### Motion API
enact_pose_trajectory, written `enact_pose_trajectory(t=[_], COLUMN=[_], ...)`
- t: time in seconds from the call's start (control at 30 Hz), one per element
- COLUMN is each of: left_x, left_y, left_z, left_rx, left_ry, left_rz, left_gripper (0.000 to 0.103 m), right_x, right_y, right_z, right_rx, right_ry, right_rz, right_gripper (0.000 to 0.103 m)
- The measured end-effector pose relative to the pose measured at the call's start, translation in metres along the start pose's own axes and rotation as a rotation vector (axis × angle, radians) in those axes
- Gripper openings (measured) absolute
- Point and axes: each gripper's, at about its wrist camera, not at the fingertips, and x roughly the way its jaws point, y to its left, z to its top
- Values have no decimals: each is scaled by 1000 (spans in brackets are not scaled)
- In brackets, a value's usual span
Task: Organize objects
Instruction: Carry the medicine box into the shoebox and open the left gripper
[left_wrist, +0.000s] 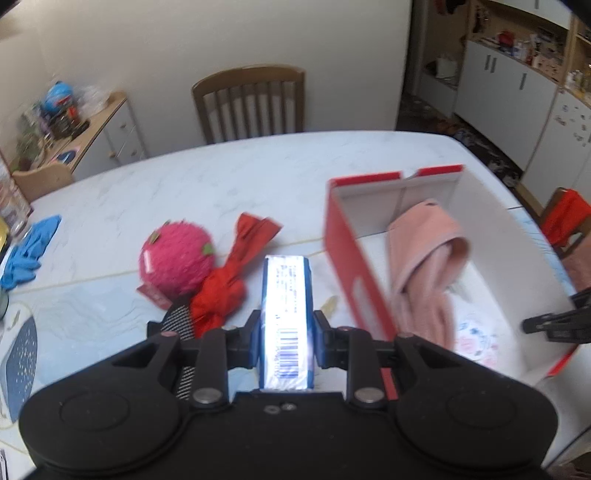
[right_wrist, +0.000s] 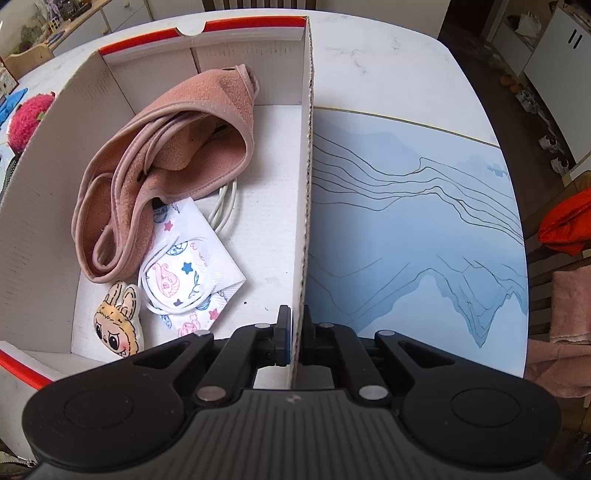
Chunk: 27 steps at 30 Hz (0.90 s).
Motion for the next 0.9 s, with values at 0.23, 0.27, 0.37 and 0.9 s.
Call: enact_pose_trajectory(t=[0.23,0.27,0.37,0.9], left_x=[-18,-19,-18,35], left_y=[-42,-49,-71,-162], left_z=[17,19,23,15], left_rx=[66,79,119,289], left_ry=[-37,-38,-38,46], left_rz=[-95,-109,-144,-272], left_gripper=[25,25,25,25], right_x=[-2,-2,-3,-12], right_y=[-2,-2,-4,-15], right_z=[-2,-2,-3,-15], right_rx=[2,4,6,53], right_ry=[-6,-5,-6,-11], right_rz=[10,11,14,23], right_gripper=[3,3,3,3])
